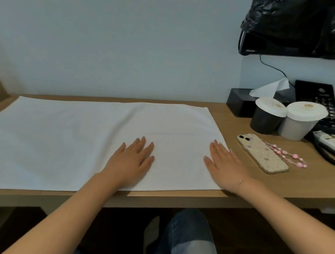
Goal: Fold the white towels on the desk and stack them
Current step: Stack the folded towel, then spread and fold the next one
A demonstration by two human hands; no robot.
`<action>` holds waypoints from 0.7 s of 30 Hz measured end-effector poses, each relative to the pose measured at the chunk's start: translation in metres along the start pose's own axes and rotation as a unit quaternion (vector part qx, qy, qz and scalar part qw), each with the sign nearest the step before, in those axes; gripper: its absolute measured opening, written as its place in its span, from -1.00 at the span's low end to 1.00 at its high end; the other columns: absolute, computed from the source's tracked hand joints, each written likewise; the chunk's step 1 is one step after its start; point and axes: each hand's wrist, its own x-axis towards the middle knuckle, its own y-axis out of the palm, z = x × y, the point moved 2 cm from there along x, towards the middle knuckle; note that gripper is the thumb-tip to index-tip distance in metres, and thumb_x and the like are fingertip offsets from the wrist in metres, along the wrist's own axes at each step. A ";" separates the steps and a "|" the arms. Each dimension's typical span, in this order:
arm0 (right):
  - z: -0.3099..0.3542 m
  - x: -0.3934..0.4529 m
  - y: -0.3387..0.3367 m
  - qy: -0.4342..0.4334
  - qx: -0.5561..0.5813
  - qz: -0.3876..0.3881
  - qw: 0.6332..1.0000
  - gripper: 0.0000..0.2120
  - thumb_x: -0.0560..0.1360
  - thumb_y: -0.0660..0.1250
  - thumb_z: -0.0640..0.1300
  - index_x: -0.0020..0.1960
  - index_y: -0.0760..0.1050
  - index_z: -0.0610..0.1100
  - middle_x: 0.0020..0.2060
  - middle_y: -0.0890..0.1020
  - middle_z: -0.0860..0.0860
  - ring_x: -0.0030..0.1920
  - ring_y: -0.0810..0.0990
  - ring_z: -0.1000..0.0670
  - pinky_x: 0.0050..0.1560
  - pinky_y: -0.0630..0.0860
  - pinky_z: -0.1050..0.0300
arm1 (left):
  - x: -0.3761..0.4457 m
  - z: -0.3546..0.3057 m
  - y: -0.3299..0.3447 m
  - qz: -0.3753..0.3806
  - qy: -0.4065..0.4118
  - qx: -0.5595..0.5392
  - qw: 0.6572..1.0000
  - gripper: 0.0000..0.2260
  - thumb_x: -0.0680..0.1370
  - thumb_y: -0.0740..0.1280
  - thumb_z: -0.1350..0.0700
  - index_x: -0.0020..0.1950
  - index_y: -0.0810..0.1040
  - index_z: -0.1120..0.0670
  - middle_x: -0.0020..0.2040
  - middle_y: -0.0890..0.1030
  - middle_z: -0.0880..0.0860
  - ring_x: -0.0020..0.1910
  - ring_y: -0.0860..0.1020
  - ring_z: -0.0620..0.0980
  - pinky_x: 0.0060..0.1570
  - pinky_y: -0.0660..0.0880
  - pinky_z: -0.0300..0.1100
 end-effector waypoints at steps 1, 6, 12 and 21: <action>0.005 0.000 -0.006 0.004 -0.024 -0.002 1.000 -0.43 0.67 -0.20 0.10 0.58 -0.23 -0.15 0.57 -0.20 -0.06 0.56 -0.20 -0.01 0.51 -0.22 0.06 | -0.008 0.000 -0.004 -0.001 0.014 -0.016 1.000 -0.51 0.68 -0.09 -0.15 0.61 -0.01 -0.11 0.62 -0.08 -0.04 0.59 -0.12 -0.08 0.54 -0.16 -0.03; 0.089 0.017 -0.033 -0.113 -0.009 -0.067 0.991 -0.43 0.66 0.02 -0.14 0.58 -0.14 -0.17 0.58 -0.10 -0.08 0.57 -0.12 -0.03 0.51 -0.17 0.10 | -0.026 0.021 -0.026 -0.100 -0.031 -0.023 0.994 -0.51 0.68 -0.01 -0.14 0.60 0.09 -0.06 0.62 -0.01 -0.04 0.59 -0.08 -0.08 0.53 -0.20 0.00; 0.206 0.055 -0.011 -0.219 0.034 -0.001 0.975 -0.36 0.66 -0.09 0.15 0.58 -0.16 -0.19 0.58 -0.13 -0.08 0.57 -0.14 -0.02 0.55 -0.15 0.05 | -0.044 0.080 -0.019 -0.075 -0.103 0.000 0.992 -0.47 0.67 -0.06 -0.18 0.62 -0.07 -0.08 0.62 -0.14 -0.02 0.59 -0.08 -0.05 0.53 -0.13 0.02; 0.209 0.065 0.020 -0.188 0.013 0.007 0.982 -0.29 0.58 -0.27 0.31 0.57 -0.28 -0.07 0.56 -0.26 0.05 0.54 -0.27 0.07 0.51 -0.26 0.13 | -0.094 0.190 -0.017 -0.039 -0.226 0.005 0.973 -0.49 0.64 -0.19 -0.23 0.59 -0.14 -0.19 0.61 -0.18 -0.08 0.58 -0.19 -0.06 0.53 -0.21 0.05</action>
